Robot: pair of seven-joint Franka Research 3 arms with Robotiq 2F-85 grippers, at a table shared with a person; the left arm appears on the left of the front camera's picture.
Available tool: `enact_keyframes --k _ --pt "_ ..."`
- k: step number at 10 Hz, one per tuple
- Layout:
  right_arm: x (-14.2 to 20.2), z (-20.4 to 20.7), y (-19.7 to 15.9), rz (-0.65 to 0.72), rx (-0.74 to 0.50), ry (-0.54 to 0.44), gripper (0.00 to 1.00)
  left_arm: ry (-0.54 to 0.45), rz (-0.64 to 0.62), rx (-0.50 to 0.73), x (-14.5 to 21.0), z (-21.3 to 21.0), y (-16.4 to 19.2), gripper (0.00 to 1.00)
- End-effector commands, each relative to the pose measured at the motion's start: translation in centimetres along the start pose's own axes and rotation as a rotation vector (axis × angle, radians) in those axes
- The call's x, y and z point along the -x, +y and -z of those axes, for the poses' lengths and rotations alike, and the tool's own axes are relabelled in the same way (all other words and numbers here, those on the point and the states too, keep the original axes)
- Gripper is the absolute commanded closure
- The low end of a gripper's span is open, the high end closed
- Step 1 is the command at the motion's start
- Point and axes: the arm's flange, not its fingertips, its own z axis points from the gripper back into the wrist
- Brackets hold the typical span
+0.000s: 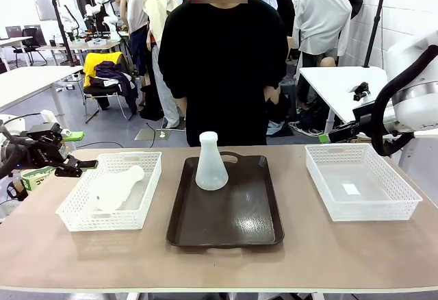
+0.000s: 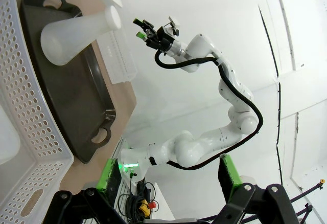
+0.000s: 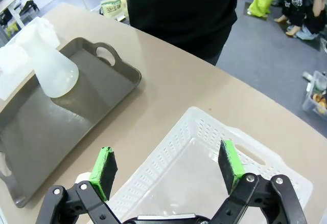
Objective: Prepare the laboratory tools.
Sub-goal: Pick up the Big flask that the person points to.
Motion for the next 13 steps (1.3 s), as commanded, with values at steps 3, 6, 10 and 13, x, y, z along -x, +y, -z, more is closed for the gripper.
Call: enact_keyframes --k 3,6,10,13 --pt "0.01 -0.09 -0.06 -0.004 0.000 0.004 0.00 -0.011 0.012 0.014 -0.11 0.04 -0.26 0.00" --pt "0.01 -0.09 -0.06 -0.004 0.000 0.004 0.00 -0.011 0.012 0.014 -0.11 0.04 -0.26 0.00" --pt "0.01 -0.09 -0.06 -0.004 0.000 0.004 0.00 -0.011 0.012 0.014 -0.11 0.04 -0.26 0.00" --pt "0.01 -0.09 -0.06 -0.004 0.000 0.004 0.00 -0.011 0.012 0.014 -0.11 0.04 -0.26 0.00"
